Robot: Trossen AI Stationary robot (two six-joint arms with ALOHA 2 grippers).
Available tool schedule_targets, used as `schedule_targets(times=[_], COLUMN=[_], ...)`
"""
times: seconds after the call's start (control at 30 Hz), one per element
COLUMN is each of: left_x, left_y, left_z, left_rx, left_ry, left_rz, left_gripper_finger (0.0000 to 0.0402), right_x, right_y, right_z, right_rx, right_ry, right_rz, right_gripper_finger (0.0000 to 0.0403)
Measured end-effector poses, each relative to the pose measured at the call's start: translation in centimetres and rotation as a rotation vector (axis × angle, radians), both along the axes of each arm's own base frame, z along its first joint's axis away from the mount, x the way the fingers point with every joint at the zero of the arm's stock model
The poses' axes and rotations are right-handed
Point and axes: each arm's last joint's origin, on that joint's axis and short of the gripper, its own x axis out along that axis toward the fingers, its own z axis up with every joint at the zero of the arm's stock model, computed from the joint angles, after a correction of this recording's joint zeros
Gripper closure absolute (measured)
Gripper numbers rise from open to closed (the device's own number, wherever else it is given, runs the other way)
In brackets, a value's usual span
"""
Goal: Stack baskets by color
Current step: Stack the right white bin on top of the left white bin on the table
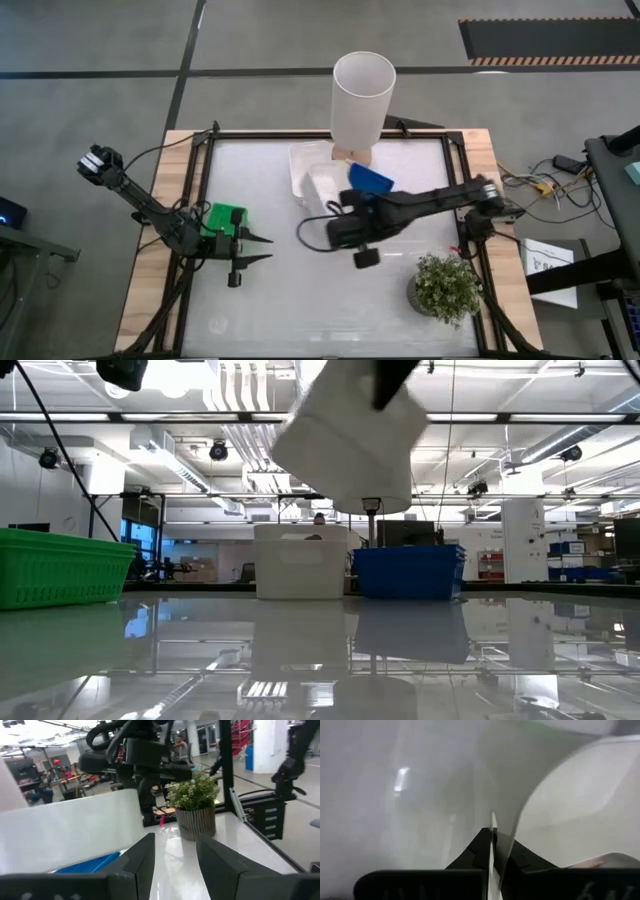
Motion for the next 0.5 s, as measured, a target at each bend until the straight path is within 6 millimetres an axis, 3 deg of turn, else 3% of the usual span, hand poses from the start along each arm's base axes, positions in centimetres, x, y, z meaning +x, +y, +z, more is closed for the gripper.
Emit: schedule_targets(times=[0.13,0.27,0.5], left_x=[-0.1,-0.7,-1.8], left_y=[0.1,0.3,0.5], left_z=[0.2,1.2,1.6], left_rx=[-0.033,-0.07,-0.12], left_ry=[-0.009,-0.05,-0.079], left_rz=[0.021,0.01,-0.014], left_gripper_finger=[0.0274,0.0274,0.0274], right_x=[3.2,5.7,6.9], right_y=[-1.2,-3.6,-8.5], right_z=[-0.4,-1.6,-4.1], right_rx=[-0.087,-0.141,-0.17], right_ry=[0.003,0.025,0.098], right_rz=[0.0,-0.038,-0.09], right_gripper_finger=[0.0394,0.0394,0.0394])
